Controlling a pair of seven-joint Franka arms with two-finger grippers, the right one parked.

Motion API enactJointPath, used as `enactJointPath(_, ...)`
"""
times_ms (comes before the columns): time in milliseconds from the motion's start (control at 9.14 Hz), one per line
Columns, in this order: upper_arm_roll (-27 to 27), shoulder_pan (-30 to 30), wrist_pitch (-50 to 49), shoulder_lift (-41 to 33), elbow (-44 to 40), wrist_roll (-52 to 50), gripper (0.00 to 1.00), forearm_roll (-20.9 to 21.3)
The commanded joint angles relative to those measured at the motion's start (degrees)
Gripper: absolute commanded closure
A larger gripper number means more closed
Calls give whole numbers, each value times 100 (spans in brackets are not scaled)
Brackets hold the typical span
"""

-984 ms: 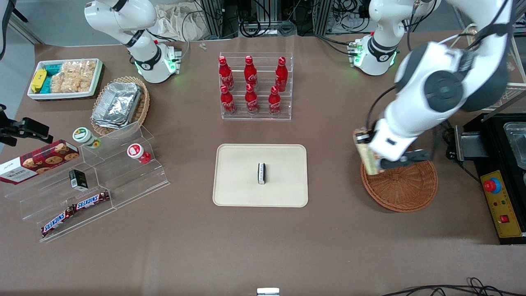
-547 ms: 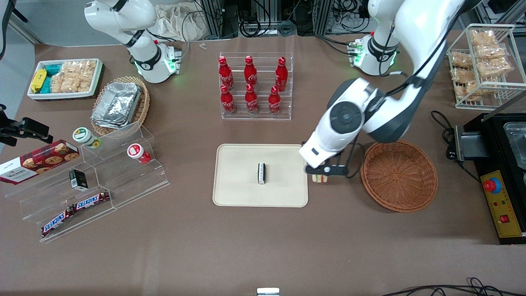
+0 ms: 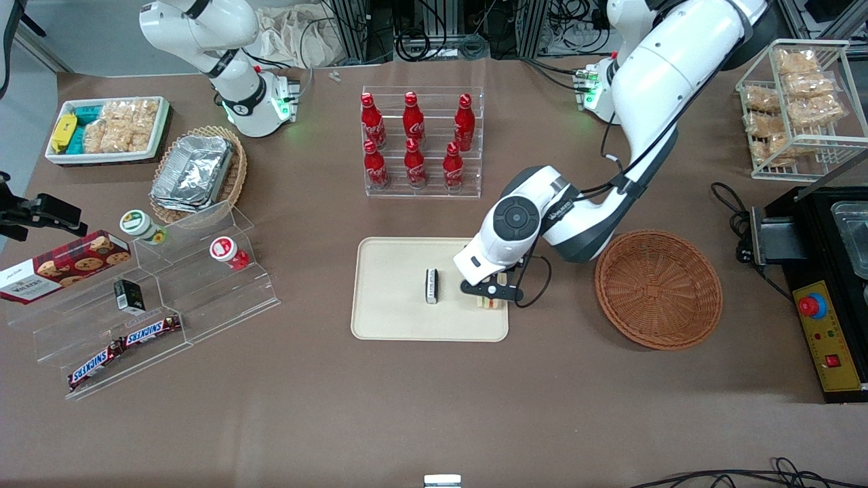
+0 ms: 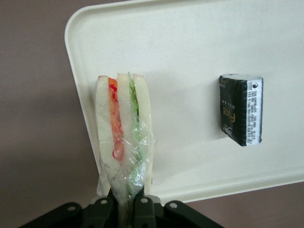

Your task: Place sandwich from basket to tray

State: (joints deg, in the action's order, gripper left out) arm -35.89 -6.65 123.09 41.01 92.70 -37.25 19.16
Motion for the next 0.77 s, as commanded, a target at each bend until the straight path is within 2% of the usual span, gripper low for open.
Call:
enactJointPath(0, 64, -74, 57, 232, -148, -176, 70, 185)
enactJointPath(109, 82, -74, 48, 241, -139, -212, 22, 194)
enactJointPath(219, 108, -65, 5, 215, -139, -230, 1, 194)
enactJointPath(438, 108, -65, -677, -74, -217, -414, 0, 185)
enactJointPath(656, 99, 23, -1713, -714, -550, -283, 1, 106)
